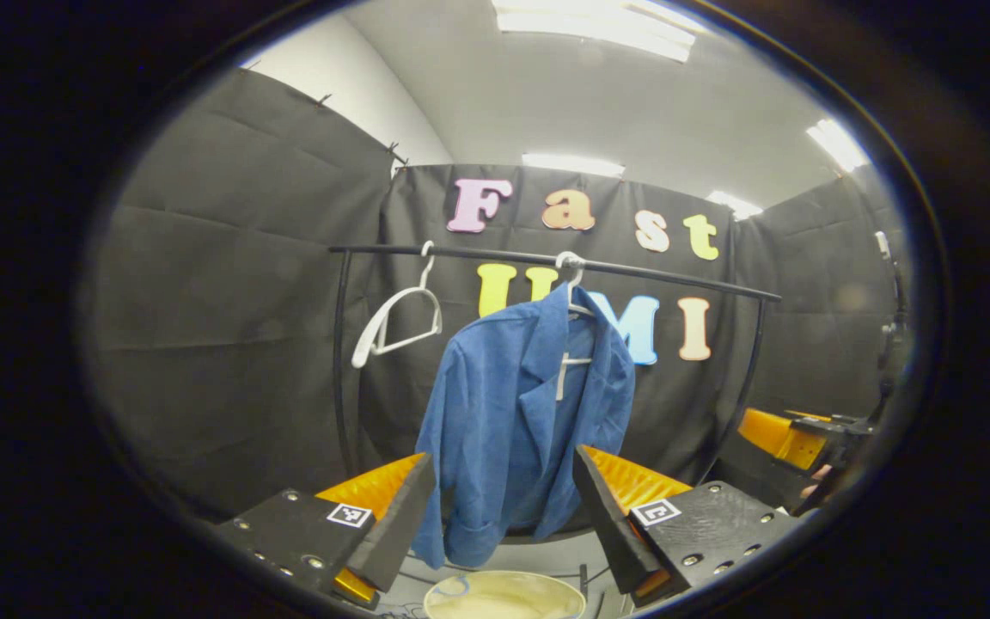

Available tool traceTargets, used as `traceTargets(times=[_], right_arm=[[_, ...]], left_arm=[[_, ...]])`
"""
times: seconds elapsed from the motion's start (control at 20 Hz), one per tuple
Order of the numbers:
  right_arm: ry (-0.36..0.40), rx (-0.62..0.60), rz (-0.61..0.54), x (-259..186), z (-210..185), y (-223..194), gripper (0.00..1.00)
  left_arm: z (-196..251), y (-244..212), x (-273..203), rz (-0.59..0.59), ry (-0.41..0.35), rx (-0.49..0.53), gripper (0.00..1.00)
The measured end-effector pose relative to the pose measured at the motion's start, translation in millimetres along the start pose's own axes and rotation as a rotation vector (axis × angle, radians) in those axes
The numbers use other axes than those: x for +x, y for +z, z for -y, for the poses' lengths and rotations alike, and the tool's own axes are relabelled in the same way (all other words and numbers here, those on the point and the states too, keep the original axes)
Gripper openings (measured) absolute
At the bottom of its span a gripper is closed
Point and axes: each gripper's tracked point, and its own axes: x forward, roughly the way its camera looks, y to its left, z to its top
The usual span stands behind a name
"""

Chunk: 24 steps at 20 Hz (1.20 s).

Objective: Grasp the clothes on the hanger with both hands and then place them into the laundry hamper below.

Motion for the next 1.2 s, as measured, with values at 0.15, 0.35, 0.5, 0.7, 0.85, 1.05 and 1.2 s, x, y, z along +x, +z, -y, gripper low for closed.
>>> traceTargets(times=[0.15,0.35,0.5,0.7,0.85,1.05,1.2], right_arm=[[0.051,0.012,-0.001,43.2,-4.1,8.9,0.96],[0.128,0.048,-0.033,103.1,-8.4,11.7,0.96],[0.231,0.076,-0.087,142.6,-22.3,3.0,0.95],[0.350,0.031,-0.118,184.1,-37.9,-9.9,0.91],[0.412,0.045,-0.150,206.3,-50.6,-18.5,0.92],[0.480,0.061,-0.185,220.7,-63.4,-26.5,0.95],[0.513,0.041,-0.193,225.4,-74.1,-35.6,0.95]], left_arm=[[17.8,1.9,37.0,-0.035,0.017,-0.069,0.93],[27.3,4.0,86.5,-0.058,0.068,-0.073,0.98],[34.4,0.9,122.7,-0.086,0.130,-0.070,0.99],[36.2,-4.6,164.7,-0.109,0.205,-0.036,0.99],[37.3,-3.1,188.8,-0.109,0.261,-0.038,0.93],[46.0,-8.5,213.2,-0.110,0.277,-0.067,0.93],[39.1,-14.7,232.6,-0.109,0.312,-0.086,0.93]])
